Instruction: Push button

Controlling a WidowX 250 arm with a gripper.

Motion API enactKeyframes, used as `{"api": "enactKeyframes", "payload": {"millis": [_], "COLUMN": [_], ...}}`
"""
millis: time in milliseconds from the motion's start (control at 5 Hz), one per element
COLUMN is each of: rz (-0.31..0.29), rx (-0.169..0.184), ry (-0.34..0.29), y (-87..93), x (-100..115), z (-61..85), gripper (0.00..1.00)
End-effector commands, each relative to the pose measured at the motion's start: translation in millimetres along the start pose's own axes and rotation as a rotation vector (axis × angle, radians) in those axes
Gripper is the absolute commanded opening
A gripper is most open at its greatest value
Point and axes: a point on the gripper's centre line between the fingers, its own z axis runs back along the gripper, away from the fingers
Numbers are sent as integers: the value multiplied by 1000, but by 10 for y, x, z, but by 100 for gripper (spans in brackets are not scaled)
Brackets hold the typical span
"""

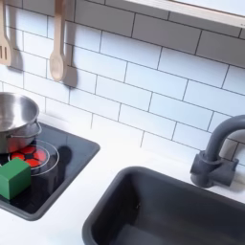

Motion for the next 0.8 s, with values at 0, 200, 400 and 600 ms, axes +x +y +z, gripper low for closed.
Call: {"api": "enactKeyframes", "payload": {"millis": [0,200,400,600], "rz": [12,21,26,19], "rx": [-11,-21,-27,-34], "ry": [-62,-86,-114,-150], "y": [31,54,63,87], "x": [173,278,381,498], "z": [-48,-72,-82,-75], "gripper": [0,0,0,0]}}
